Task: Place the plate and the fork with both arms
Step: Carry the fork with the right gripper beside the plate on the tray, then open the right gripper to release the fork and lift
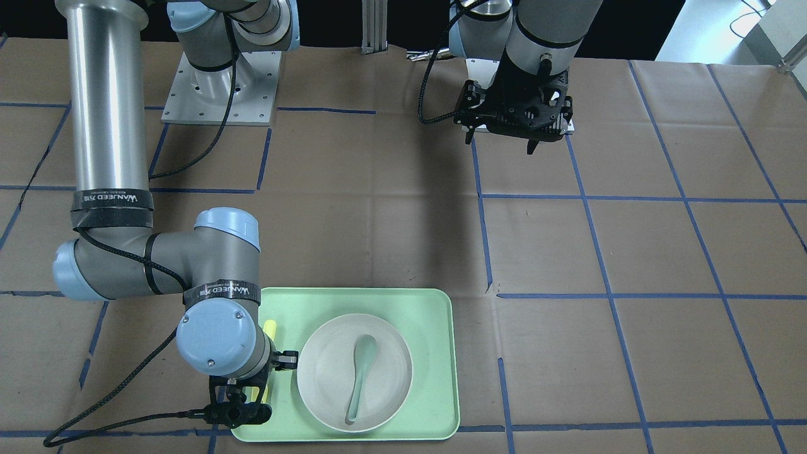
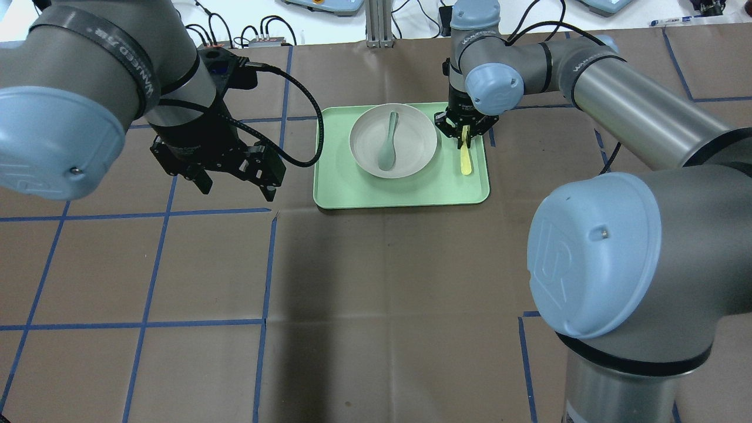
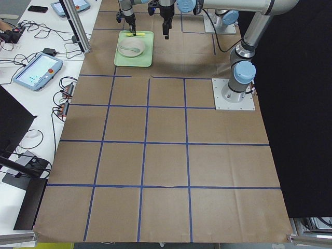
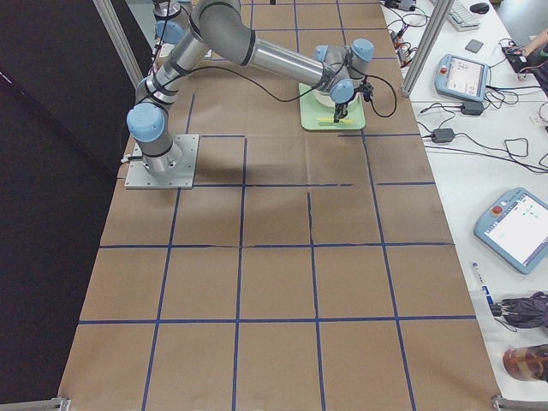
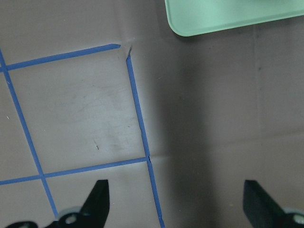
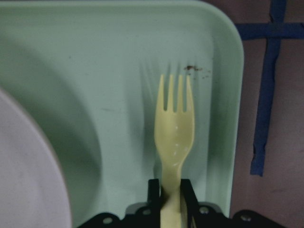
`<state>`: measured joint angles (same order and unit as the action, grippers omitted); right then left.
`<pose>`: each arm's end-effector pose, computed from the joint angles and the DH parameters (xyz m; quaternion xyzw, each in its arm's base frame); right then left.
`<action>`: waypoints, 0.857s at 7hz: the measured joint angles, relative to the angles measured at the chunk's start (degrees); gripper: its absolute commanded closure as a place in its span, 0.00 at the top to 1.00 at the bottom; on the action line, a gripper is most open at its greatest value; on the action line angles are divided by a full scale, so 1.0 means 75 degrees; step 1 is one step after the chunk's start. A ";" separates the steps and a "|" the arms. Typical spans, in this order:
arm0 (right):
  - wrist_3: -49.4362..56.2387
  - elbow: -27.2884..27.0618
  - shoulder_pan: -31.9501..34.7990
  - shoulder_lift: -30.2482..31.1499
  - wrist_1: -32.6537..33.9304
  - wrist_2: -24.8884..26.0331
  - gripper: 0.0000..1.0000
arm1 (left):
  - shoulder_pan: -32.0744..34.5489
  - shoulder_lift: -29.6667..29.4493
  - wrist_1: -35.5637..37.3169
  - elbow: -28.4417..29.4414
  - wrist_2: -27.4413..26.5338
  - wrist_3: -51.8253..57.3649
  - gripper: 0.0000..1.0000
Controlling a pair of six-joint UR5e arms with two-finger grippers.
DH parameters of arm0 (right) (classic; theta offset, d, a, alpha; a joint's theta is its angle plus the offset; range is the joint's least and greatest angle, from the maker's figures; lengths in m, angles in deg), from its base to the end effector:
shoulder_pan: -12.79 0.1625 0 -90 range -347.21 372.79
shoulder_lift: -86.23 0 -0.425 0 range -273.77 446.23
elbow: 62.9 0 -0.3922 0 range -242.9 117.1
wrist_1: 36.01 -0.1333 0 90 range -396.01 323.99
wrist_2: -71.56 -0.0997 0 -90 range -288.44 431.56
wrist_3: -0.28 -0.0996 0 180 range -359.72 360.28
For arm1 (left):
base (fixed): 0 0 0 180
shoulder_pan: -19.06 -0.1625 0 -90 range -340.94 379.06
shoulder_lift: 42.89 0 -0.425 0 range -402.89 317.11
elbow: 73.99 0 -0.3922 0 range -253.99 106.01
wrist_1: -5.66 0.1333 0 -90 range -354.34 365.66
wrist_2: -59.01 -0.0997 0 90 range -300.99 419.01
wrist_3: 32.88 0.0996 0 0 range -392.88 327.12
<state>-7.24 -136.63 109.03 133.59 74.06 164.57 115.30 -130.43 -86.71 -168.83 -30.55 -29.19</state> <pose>0.2064 -0.7092 0.1911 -0.0097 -0.9981 -0.0514 0.0326 -0.1838 -0.4474 0.4633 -0.0863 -0.9954 -0.0415 0.0029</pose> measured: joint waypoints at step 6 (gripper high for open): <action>0.0538 -0.0020 -0.0143 0.1518 -0.1463 0.0051 1.00 | 0.0000 0.0001 0.0002 -0.0002 0.0000 0.0000 1.00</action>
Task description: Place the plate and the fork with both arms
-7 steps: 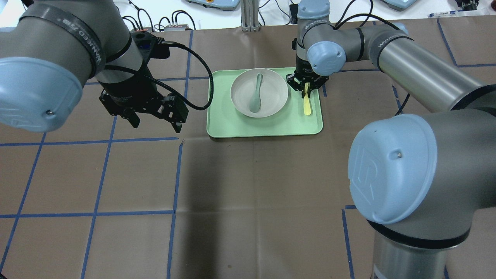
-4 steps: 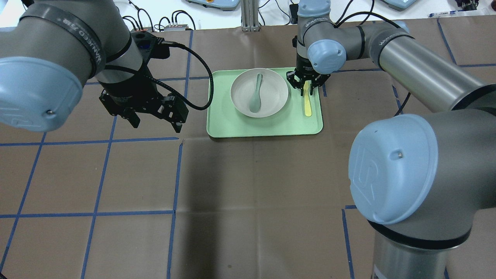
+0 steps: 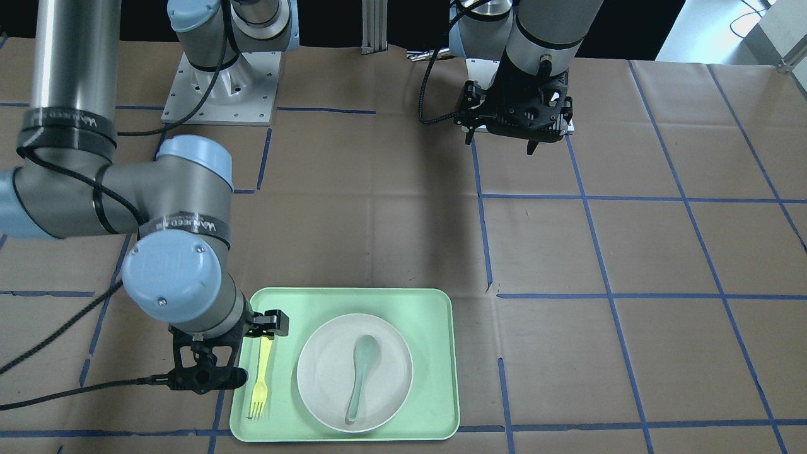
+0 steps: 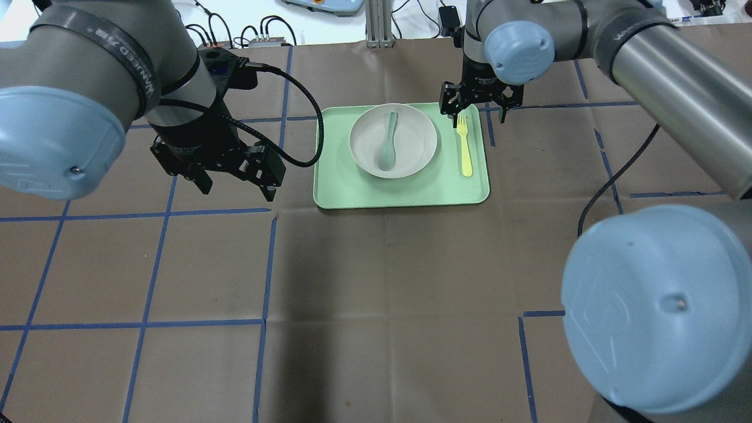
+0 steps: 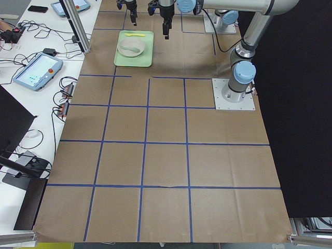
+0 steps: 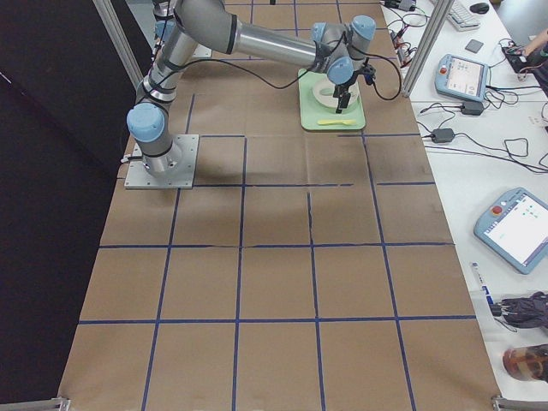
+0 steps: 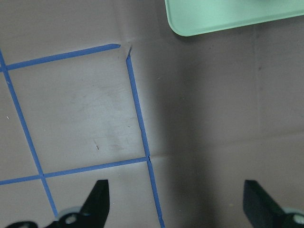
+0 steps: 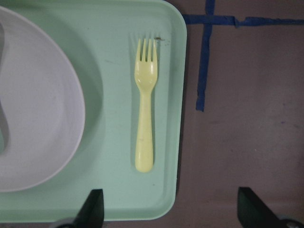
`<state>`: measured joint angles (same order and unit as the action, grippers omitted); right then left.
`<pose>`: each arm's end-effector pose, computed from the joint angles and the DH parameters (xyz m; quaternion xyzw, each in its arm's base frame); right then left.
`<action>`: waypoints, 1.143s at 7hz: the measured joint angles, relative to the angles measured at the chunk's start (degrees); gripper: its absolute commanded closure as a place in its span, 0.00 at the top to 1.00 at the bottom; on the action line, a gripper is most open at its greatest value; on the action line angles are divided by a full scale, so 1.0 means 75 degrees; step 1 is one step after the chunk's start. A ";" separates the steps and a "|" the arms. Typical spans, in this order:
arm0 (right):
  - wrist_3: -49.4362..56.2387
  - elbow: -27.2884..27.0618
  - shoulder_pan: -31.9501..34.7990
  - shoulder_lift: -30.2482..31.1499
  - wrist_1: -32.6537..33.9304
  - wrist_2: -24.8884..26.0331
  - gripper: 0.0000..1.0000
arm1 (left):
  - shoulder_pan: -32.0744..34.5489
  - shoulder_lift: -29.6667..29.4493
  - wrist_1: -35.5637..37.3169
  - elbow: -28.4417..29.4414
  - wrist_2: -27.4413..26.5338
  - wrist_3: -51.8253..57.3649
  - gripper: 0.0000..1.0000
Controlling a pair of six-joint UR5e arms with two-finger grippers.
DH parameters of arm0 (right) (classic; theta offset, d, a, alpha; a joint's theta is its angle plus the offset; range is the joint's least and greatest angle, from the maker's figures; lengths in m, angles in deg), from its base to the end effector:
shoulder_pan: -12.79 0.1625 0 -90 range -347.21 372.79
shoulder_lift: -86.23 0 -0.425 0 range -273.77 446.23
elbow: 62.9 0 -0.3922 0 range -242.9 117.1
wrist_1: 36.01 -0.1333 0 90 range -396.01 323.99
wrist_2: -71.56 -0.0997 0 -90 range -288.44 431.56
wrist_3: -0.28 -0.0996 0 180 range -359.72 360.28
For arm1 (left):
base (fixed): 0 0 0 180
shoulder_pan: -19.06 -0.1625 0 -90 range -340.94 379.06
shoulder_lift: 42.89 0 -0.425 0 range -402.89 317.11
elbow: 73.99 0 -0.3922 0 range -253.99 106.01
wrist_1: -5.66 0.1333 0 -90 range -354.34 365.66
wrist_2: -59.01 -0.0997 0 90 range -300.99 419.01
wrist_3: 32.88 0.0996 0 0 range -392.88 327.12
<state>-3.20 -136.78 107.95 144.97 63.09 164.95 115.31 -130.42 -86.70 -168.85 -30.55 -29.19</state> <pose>0.1888 -0.6736 0.3140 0.0162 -0.9980 -0.0503 0.0334 -0.1839 -0.4473 0.4632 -0.0864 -0.9954 -0.0415 0.0029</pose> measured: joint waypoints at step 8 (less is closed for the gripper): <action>0.0748 -0.1810 -0.0553 0.4026 -0.2343 -0.0110 1.00 | 0.0000 -0.0002 -0.0003 -0.0009 0.0000 -0.0008 1.00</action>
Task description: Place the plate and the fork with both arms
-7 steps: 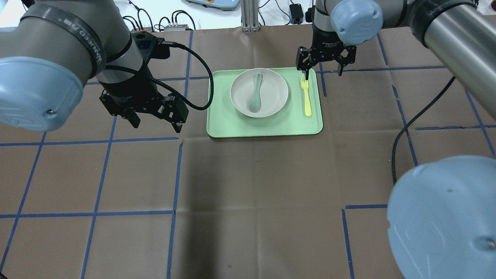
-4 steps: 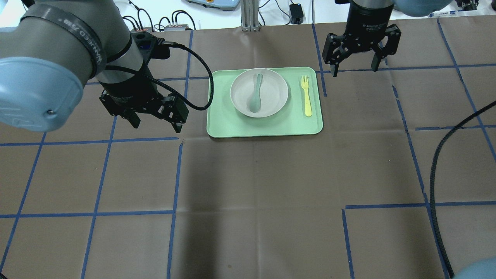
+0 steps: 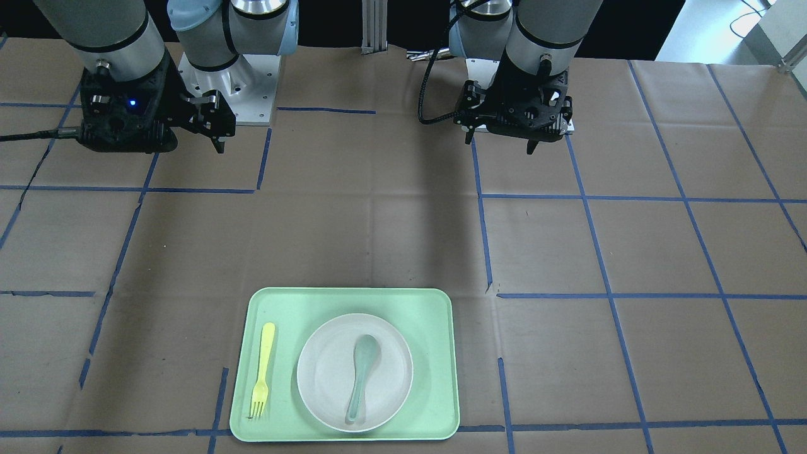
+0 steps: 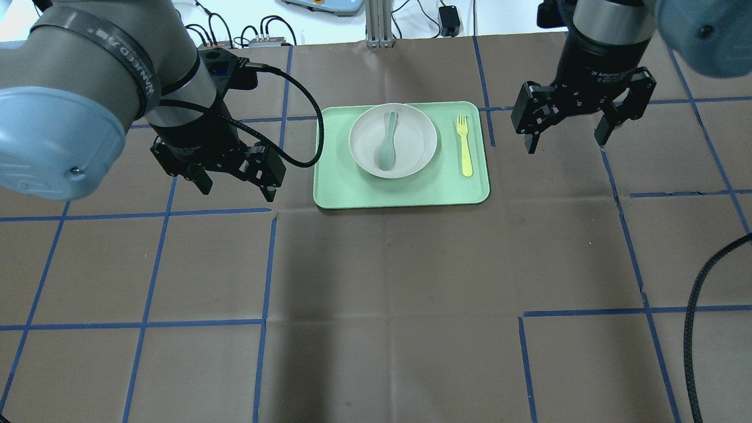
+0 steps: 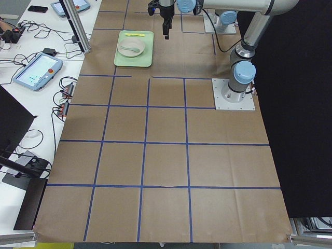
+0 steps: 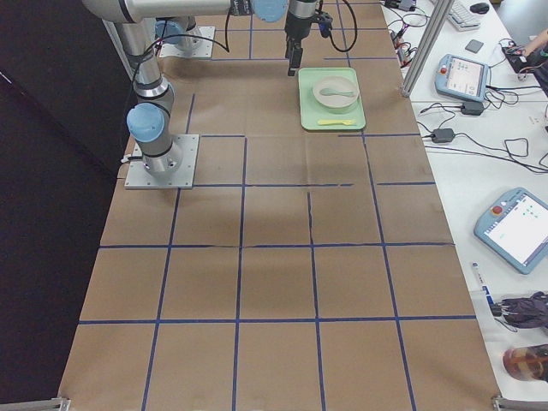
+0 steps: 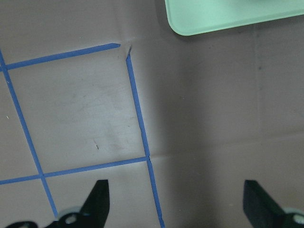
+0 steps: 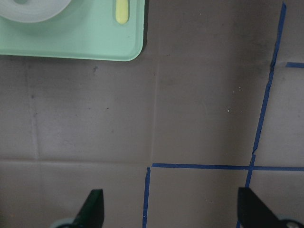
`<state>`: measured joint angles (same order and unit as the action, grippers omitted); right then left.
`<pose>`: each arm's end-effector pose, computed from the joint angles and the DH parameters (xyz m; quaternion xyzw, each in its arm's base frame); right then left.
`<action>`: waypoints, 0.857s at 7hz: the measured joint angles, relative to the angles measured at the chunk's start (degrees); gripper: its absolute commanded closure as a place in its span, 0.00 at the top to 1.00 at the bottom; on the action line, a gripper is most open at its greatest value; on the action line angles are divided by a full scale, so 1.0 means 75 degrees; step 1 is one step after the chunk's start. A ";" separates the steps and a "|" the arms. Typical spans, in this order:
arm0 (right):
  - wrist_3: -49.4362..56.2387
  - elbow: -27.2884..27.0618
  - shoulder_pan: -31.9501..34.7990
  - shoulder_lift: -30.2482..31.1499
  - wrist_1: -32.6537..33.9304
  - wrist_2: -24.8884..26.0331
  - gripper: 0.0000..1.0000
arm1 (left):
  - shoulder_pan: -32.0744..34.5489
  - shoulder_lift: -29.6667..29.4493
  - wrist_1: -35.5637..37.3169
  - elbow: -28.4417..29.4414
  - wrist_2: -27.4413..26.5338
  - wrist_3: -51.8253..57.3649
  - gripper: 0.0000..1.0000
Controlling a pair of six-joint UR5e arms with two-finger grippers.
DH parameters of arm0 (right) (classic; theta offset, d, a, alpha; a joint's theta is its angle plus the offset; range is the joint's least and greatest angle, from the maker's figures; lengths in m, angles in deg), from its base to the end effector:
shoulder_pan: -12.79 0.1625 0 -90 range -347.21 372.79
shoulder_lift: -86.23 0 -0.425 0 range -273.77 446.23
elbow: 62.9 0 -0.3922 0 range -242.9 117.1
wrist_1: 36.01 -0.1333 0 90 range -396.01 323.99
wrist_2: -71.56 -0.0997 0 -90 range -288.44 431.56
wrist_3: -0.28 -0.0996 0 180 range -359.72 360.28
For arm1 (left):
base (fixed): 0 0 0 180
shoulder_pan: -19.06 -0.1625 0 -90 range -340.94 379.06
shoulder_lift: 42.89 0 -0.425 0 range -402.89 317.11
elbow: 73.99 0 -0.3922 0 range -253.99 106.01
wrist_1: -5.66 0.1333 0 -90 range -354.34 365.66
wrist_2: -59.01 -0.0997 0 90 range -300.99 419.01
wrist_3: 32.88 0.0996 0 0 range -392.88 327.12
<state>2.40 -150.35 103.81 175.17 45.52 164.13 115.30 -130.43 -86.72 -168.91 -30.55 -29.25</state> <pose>0.1375 -0.4844 0.4867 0.0287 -0.9975 -0.0611 0.0218 -0.1838 -0.4472 0.4626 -0.0858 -0.9954 -0.0423 0.0029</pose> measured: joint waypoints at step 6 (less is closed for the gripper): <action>-0.0072 -0.0632 -0.0009 0.0410 0.0534 -0.0304 1.00 | 0.0000 0.0000 0.0009 -0.0011 0.0000 0.0004 1.00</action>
